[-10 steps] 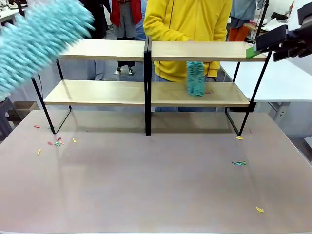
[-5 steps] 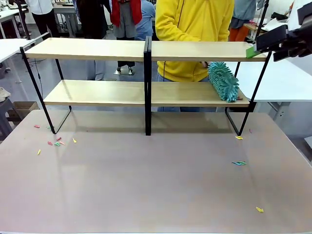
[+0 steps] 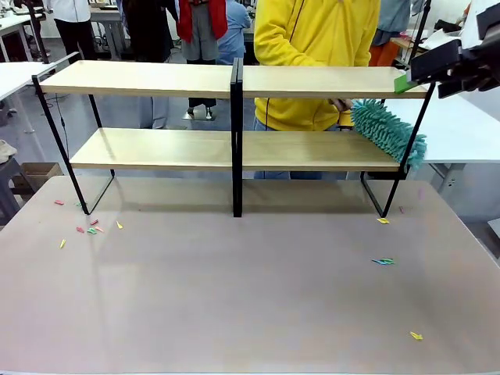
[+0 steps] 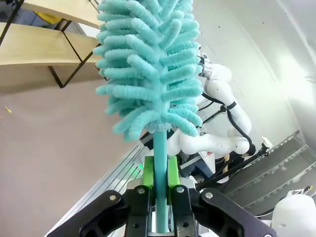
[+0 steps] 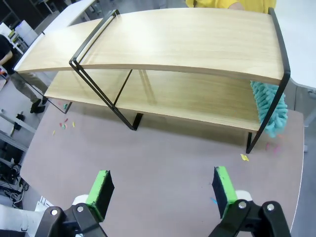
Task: Clean the shelves.
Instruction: Place the Duster on the table.
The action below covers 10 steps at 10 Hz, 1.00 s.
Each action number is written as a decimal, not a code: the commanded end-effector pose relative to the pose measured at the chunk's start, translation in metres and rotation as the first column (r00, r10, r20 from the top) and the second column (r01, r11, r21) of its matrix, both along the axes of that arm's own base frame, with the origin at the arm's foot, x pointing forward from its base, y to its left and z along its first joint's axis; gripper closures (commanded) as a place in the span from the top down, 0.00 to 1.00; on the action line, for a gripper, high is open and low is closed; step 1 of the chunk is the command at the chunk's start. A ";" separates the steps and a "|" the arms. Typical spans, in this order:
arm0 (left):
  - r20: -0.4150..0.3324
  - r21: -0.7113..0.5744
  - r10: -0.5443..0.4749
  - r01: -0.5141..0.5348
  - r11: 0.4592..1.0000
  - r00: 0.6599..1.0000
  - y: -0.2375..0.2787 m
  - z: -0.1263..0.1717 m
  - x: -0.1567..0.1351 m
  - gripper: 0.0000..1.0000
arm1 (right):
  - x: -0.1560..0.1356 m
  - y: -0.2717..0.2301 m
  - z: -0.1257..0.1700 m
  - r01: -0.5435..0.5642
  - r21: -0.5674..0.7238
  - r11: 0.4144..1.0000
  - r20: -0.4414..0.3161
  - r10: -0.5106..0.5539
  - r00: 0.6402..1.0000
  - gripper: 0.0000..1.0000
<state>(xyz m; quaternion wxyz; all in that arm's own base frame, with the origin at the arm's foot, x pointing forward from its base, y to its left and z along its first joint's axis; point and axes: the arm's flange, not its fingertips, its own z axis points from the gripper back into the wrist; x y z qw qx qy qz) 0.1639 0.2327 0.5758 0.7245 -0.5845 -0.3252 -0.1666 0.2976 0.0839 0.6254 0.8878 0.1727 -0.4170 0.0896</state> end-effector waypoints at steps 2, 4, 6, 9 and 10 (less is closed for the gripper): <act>0.028 -0.012 -0.004 0.004 1.000 1.000 0.000 0.000 0.001 0.12 | 0.001 0.000 0.000 -0.004 0.008 1.000 0.001 0.004 1.000 1.00; 0.028 -0.012 -0.004 0.004 1.000 1.000 0.000 0.000 0.001 0.12 | 0.001 0.000 0.000 -0.004 0.008 1.000 0.001 0.004 1.000 1.00; 0.028 -0.012 -0.004 0.004 1.000 1.000 0.000 0.000 0.001 0.12 | 0.001 0.000 0.000 -0.004 0.008 1.000 0.001 0.004 1.000 1.00; -0.060 0.170 -0.477 0.480 0.861 0.877 -0.047 0.003 0.016 0.12 | 0.001 0.000 0.000 -0.004 0.008 1.000 0.001 0.004 1.000 1.00; -0.146 0.212 -0.674 0.688 0.694 0.725 -0.068 -0.003 0.026 0.12 | 0.000 0.000 0.000 0.000 0.000 1.000 0.000 0.000 1.000 1.00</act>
